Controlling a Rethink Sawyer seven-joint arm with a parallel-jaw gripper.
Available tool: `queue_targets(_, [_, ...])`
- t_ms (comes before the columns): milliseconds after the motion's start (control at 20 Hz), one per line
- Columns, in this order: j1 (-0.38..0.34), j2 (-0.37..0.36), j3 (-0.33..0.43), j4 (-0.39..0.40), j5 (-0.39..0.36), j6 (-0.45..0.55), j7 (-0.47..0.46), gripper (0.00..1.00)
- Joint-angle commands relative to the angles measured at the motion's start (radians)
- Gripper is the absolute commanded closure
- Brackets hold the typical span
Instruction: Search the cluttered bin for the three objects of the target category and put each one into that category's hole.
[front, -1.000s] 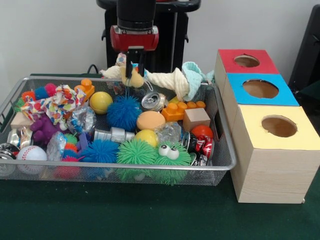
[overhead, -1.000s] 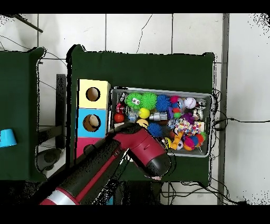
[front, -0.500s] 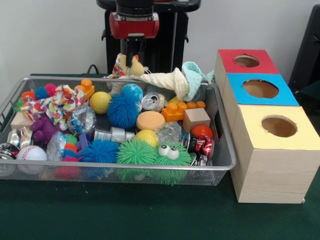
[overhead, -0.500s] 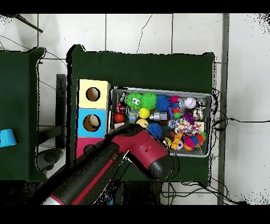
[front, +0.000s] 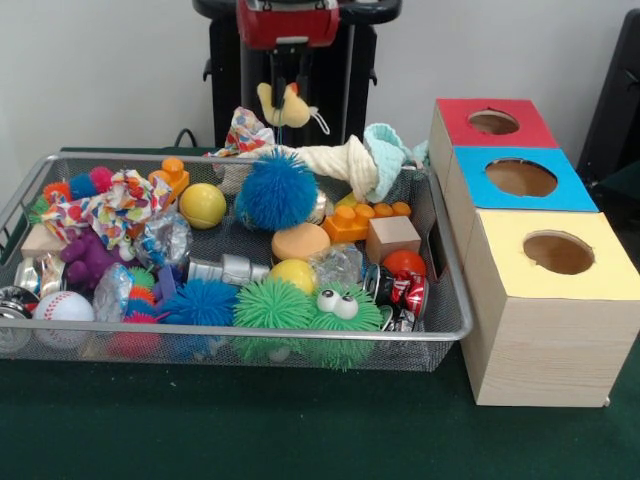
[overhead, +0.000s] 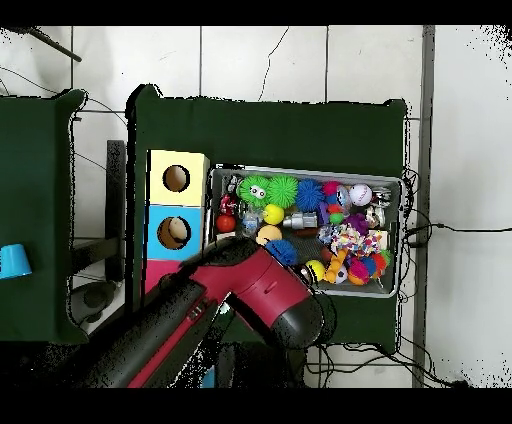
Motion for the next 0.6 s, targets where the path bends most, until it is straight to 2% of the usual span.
queue_targets(50, [0.024,-0.019,0.002,-0.011,0.003,-0.178,0.405,1.00])
queue_targets(600, [0.081,-0.027,-0.101,-0.036,0.004,-0.319,0.534,1.00])
